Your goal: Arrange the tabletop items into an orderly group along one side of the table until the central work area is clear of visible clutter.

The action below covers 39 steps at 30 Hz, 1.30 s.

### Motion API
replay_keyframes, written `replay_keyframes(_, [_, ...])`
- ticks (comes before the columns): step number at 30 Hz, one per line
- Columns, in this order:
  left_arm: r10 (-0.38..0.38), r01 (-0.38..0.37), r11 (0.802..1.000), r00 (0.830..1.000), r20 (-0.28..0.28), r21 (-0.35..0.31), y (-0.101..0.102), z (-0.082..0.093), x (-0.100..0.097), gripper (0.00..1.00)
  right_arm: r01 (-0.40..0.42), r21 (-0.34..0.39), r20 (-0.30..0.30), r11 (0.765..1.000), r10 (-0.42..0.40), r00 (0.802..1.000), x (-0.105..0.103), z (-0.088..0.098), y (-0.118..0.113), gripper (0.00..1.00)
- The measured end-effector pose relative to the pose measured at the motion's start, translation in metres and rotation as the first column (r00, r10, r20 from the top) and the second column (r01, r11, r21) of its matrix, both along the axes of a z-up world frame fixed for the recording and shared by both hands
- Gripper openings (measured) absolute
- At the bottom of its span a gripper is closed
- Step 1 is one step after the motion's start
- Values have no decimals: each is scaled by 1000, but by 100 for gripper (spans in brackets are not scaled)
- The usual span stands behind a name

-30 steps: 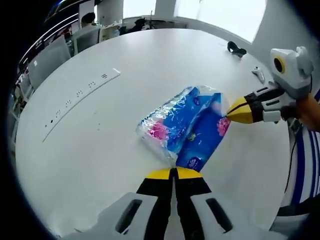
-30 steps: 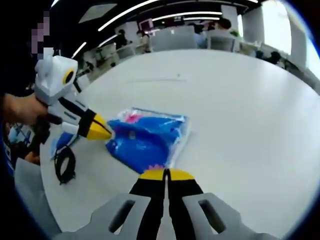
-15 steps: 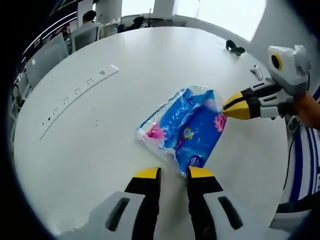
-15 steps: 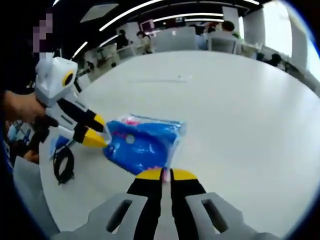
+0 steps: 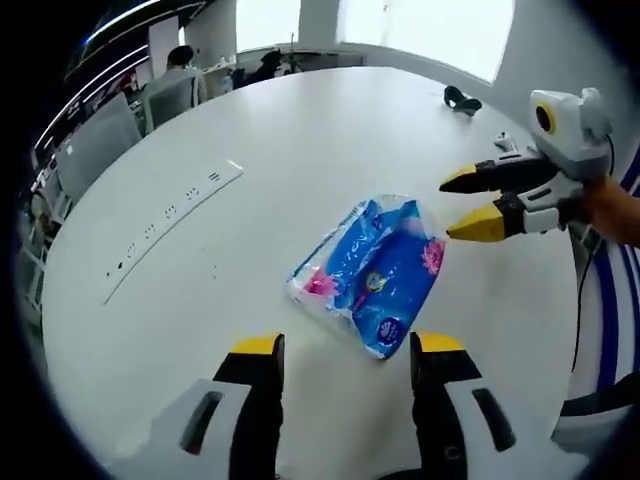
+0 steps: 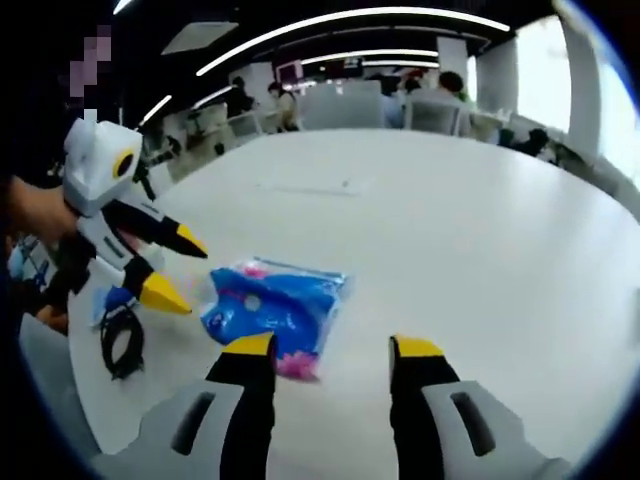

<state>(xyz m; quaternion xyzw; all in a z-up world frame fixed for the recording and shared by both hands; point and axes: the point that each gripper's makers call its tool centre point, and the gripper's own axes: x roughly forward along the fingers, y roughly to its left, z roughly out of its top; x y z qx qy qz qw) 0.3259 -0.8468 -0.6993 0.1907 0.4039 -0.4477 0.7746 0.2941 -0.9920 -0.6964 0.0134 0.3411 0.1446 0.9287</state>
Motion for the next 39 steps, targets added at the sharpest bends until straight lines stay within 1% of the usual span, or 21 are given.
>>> replay_keyframes(2, [-6, 6, 1000, 1000, 6, -6, 0, 4, -1, 55, -6, 5, 4, 1000, 6, 1000, -1, 3, 1, 43])
replay_keyframes(4, [-5, 5, 1000, 1000, -9, -16, -1, 5, -3, 61, -8, 9, 2, 1000, 8, 1000, -2, 5, 2, 46])
replay_keyframes(5, [-4, 4, 1000, 1000, -8, -18, -2, 6, -4, 64, -14, 9, 2, 1000, 14, 1000, -3, 6, 3, 48])
replay_keyframes(10, [-30, 31, 999, 999, 28, -20, -7, 15, -8, 72, -19, 8, 9, 1000, 19, 1000, -6, 13, 3, 57])
replay_keyframes(15, [-45, 46, 999, 998, 53, -20, -7, 25, -11, 80, -23, 6, 8, 1000, 23, 1000, -10, 19, 5, 61])
replay_keyframes(18, [-46, 47, 999, 997, 63, -14, -4, 30, -11, 81, -36, 1, 10, 999, 36, 999, -12, 23, 9, 64])
replay_keyframes(21, [-30, 31, 999, 997, 66, -16, 1, 36, -9, 83, -46, -3, 20, 999, 46, 999, -13, 27, 13, 68])
replay_keyframes(25, [-19, 21, 1000, 997, 79, -20, 6, 44, -10, 83, -53, -4, 22, 999, 53, 998, -11, 29, 18, 71])
replay_keyframes(32, [7, -2, 999, 995, 98, -42, 10, 55, -16, 84, -79, -15, 44, 997, 80, 996, -12, 40, 26, 73])
replay_keyframes(35, [17, -11, 999, 994, 110, -51, 15, 61, -21, 84, -86, -14, 52, 996, 87, 995, -13, 46, 31, 73])
replay_keyframes(39, [18, -12, 999, 994, 112, -51, 21, 66, -25, 85, -93, -9, 78, 996, 93, 993, -10, 57, 37, 74])
